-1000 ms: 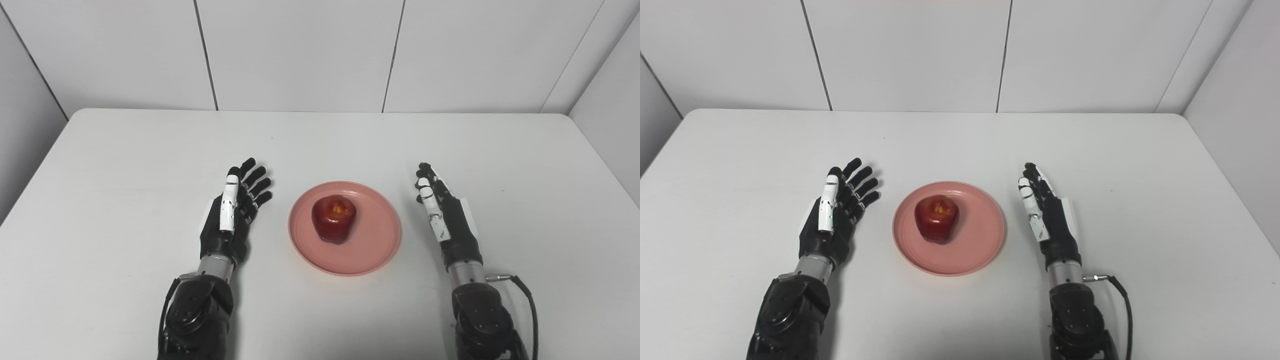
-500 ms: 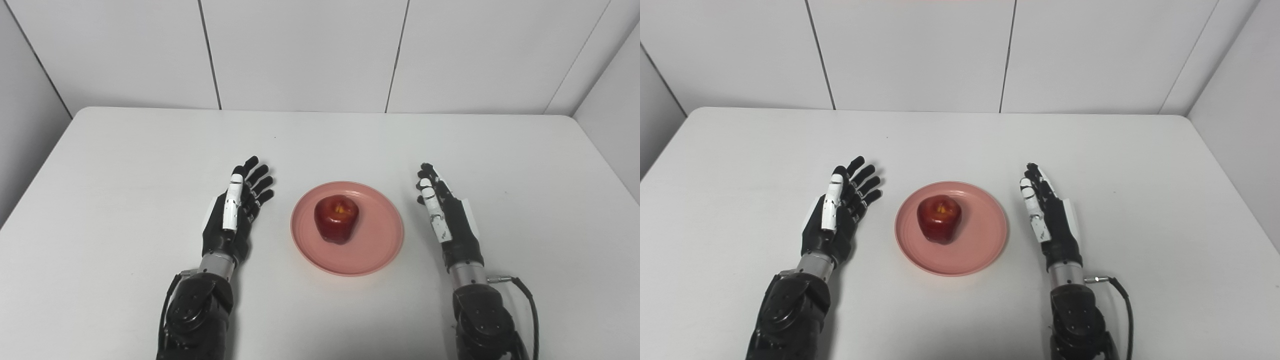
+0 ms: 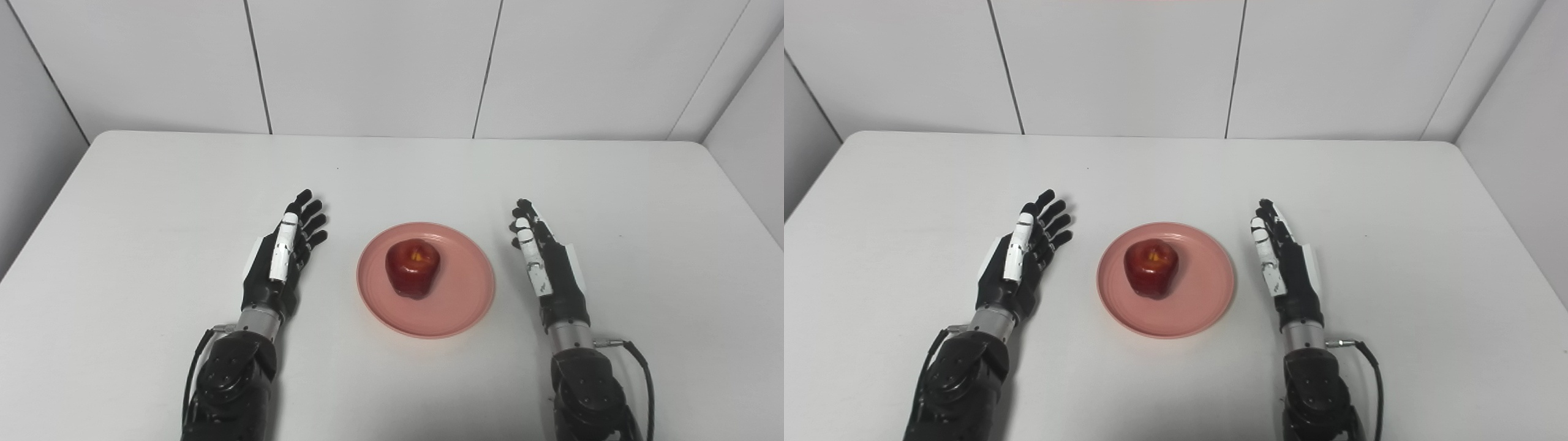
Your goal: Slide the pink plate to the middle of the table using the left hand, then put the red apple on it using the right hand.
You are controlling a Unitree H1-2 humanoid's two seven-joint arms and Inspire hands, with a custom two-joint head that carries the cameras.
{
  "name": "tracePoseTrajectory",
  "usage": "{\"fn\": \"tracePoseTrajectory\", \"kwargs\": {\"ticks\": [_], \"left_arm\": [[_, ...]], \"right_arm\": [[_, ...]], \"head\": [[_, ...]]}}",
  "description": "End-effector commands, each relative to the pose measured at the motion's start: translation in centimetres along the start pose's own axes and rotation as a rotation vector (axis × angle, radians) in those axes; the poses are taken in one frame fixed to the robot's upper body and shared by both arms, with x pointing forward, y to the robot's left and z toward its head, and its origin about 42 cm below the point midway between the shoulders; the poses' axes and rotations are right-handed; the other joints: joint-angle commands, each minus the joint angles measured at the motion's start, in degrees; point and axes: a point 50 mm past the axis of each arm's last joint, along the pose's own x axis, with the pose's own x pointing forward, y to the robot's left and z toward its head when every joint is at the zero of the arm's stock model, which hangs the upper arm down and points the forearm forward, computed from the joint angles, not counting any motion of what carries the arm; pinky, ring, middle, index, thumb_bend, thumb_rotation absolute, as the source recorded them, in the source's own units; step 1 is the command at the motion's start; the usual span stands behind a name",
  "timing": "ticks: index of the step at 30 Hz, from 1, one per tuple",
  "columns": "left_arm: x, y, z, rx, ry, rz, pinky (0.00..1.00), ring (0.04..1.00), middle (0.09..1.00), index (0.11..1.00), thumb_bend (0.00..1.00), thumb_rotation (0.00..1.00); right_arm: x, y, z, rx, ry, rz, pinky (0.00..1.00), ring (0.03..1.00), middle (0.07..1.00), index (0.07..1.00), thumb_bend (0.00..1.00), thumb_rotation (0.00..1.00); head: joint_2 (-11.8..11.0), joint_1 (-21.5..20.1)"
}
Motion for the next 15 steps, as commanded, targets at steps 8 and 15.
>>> {"fn": "tracePoseTrajectory", "kwargs": {"ticks": [8, 15], "left_arm": [[1.32, -0.46, 1.79, 0.071, -0.127, -0.015, 0.93, 0.918, 0.936, 0.918, 0.46, 1.0], [1.37, -0.46, 1.84, 0.086, -0.147, 0.002, 0.92, 0.91, 0.929, 0.899, 0.48, 0.75]], "right_arm": [[1.19, -0.16, 1.46, 0.009, -0.098, -0.029, 0.86, 0.86, 0.891, 0.899, 0.19, 1.0], [1.21, -0.27, 1.38, -0.003, -0.09, -0.031, 0.84, 0.859, 0.89, 0.898, 0.19, 1.0]], "head": [[0.1, 0.1], [0.1, 0.3]]}}
